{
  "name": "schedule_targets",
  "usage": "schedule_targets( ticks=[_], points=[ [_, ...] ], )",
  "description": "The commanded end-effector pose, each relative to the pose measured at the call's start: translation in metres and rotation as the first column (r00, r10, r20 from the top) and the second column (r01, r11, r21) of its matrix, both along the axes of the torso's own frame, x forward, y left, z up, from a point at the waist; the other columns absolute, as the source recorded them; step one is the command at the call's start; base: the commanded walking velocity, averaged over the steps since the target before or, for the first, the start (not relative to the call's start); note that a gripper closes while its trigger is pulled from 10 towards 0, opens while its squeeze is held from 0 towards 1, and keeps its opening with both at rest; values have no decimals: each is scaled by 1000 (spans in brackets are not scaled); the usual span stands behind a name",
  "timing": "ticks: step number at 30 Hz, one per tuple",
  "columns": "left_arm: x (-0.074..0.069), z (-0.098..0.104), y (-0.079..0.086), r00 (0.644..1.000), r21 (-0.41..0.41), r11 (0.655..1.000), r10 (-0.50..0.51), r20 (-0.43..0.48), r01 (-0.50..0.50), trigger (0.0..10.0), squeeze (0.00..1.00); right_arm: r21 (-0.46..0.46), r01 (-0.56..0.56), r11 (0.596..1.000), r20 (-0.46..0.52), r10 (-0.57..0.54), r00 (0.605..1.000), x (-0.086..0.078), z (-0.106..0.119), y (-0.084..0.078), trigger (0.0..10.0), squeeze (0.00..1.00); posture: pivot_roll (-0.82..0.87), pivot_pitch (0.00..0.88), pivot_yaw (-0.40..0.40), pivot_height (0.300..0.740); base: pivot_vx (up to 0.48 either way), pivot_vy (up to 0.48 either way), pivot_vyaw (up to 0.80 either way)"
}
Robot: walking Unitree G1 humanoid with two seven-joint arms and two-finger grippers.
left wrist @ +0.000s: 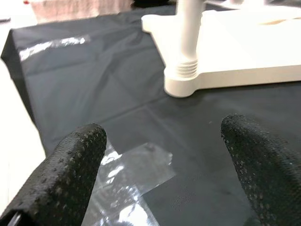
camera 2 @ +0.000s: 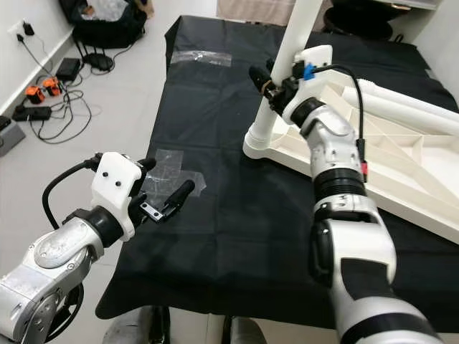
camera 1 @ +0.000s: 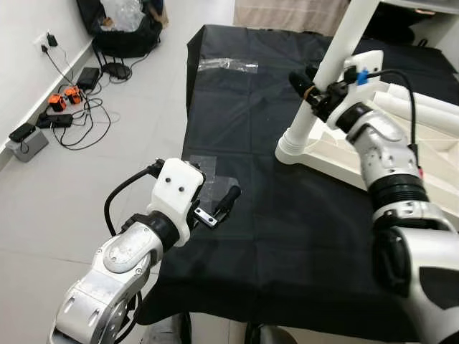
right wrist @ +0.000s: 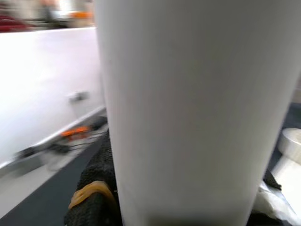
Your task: Building children table
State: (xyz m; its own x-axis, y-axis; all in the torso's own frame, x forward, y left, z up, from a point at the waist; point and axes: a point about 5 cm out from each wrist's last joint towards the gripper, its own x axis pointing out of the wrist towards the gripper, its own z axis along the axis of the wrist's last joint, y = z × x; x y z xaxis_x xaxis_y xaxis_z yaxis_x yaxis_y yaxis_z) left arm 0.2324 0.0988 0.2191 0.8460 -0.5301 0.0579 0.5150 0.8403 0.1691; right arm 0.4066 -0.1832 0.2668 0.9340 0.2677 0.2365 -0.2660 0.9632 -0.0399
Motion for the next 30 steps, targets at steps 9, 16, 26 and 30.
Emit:
schedule_targets(
  ticks=[9,16,26,30],
  points=[
    [-2,-2,-8,1000,-4,1000,-21,-5,21,10000,0,32,544,839,-113,-538,836,-1,-18,8,0,0,97,193,-59,740,0,0,0],
    [-4,-2,-10,1000,-11,1000,-22,-6,22,10000,0,117,657,744,-132,-644,753,-3,-5,28,0,0,97,200,-66,740,0,0,0],
    [-5,-4,-11,1000,-13,1000,-20,-14,20,10000,0,141,564,814,-120,-551,826,-4,-1,67,10000,0,95,202,-67,740,0,0,0],
    [-5,-4,-11,1000,-14,1000,-20,-16,20,10000,0,140,544,827,-87,-537,839,-6,1,70,10000,1000,92,202,-66,740,0,0,0]
  ],
)
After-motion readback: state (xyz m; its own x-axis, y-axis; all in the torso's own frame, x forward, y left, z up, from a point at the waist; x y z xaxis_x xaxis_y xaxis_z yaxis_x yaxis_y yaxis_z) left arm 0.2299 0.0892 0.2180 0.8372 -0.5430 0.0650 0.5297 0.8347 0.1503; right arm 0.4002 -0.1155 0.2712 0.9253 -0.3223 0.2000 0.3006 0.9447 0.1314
